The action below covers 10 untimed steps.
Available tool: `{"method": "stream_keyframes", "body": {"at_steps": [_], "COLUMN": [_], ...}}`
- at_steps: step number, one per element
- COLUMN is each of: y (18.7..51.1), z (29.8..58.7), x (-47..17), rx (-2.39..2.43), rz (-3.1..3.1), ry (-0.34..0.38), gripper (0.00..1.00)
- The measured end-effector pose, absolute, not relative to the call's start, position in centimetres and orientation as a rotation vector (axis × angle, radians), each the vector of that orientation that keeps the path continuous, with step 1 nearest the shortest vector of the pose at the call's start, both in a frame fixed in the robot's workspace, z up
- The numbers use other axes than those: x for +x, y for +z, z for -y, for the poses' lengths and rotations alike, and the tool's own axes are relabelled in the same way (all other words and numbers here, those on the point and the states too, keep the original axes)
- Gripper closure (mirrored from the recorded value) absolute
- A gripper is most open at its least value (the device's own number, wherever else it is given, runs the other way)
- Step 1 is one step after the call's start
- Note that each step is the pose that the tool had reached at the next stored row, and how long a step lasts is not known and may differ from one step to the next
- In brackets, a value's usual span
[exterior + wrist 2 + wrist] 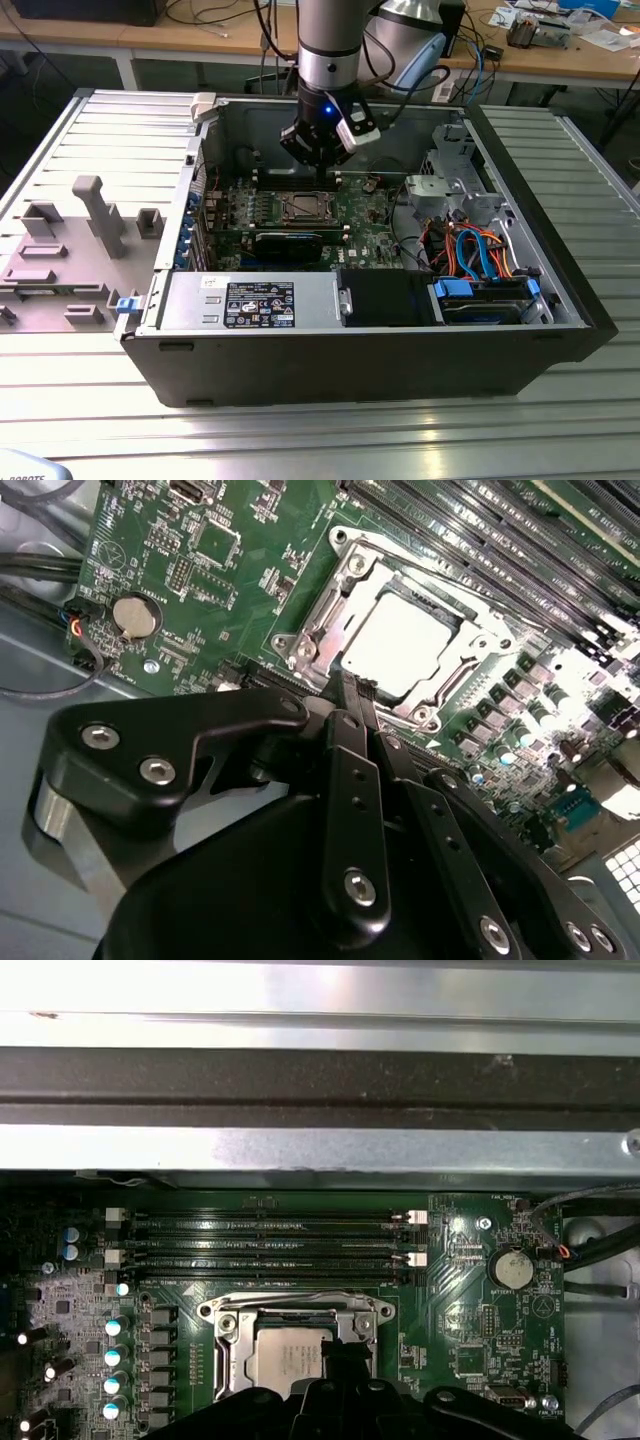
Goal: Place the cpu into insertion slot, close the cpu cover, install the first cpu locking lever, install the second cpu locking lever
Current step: 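Install the second cpu locking lever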
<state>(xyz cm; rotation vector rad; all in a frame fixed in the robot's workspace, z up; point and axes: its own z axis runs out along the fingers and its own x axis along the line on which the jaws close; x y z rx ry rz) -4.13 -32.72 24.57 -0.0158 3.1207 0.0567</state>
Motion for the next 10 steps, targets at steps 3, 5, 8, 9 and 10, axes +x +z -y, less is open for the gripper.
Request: {"method": "stream_keyframes", "body": {"at_steps": [3, 5, 8, 9, 10], "y": [24.6, 24.6, 24.5, 24.5, 24.5], "z": [33.2, 33.7, 34.3, 34.5, 34.7], "x": [-4.1, -4.1, -4.1, -4.1, -4.1], "rx": [-0.016, -0.016, -0.016, -0.016, -0.016], "rz": [-3.121, -3.123, -3.124, -3.124, -3.124], "ry": [0.049, 0.048, 0.048, 0.048, 0.048], "gripper": [0.89, 0.89, 0.89, 0.89, 0.89]}}
